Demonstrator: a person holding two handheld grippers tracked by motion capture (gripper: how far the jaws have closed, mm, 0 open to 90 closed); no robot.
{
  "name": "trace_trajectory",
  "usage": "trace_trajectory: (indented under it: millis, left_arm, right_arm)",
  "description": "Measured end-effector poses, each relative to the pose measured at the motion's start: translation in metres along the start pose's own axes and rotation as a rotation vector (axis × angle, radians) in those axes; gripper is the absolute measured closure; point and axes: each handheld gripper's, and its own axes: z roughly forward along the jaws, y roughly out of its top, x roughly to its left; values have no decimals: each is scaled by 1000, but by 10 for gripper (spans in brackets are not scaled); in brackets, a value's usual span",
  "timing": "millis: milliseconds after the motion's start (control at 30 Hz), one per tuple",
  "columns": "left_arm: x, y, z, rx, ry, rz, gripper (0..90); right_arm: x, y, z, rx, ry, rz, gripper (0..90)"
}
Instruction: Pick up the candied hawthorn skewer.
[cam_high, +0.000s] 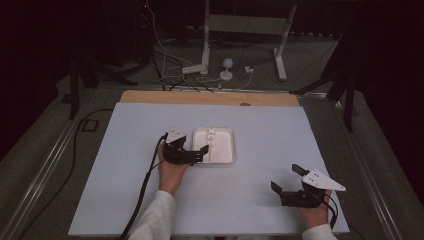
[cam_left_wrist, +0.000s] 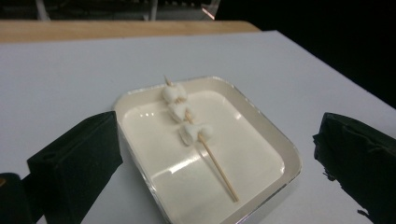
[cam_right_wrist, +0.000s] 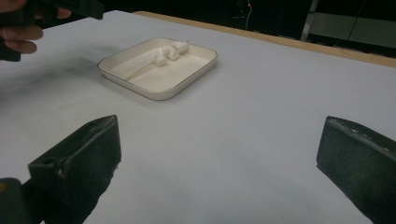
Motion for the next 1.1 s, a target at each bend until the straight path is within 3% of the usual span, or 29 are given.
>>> trace_trajectory:
  millis: [133, 300, 467, 567, 667, 733, 767, 833, 900, 933, 1100]
  left_arm:
    - [-1, -2, 8, 22, -18, -18, 64]
    - [-5, -4, 22, 88, -34, -29, 88]
    - [-10, -8, 35, 119, -31, -36, 194]
    - [-11, -12, 44, 154, -37, -54, 346]
    - [-10, -14, 48, 176, -35, -65, 435]
    - [-9, -16, 50, 195, -22, -66, 478]
    - [-11, -17, 53, 213, 3, -54, 504]
    - [-12, -18, 54, 215, 20, -46, 528]
    - [-12, -18, 54, 217, 41, -29, 599]
    - [-13, -17, 55, 223, 76, -15, 640]
    - [-16, -15, 57, 240, 125, 17, 766]
  right_arm:
    - [0, 0, 0, 1, 0, 0, 0]
    - [0, 0, 0, 3, 1, 2, 0]
    - [0, 0, 1, 5, 1, 1, 0]
    - [0, 0, 0, 5, 1, 3, 0]
    - [-1, -1, 0, 4, -1, 2, 0]
    - [-1, -1, 0, 5, -3, 3, 0]
    - [-1, 0, 0, 5, -3, 2, 0]
    - [-1, 0, 0, 6, -4, 2, 0]
    - [-1, 0, 0, 5, -5, 2, 0]
    - [-1, 0, 0, 4, -4, 4, 0]
    - [-1, 0, 0, 1, -1, 7, 0]
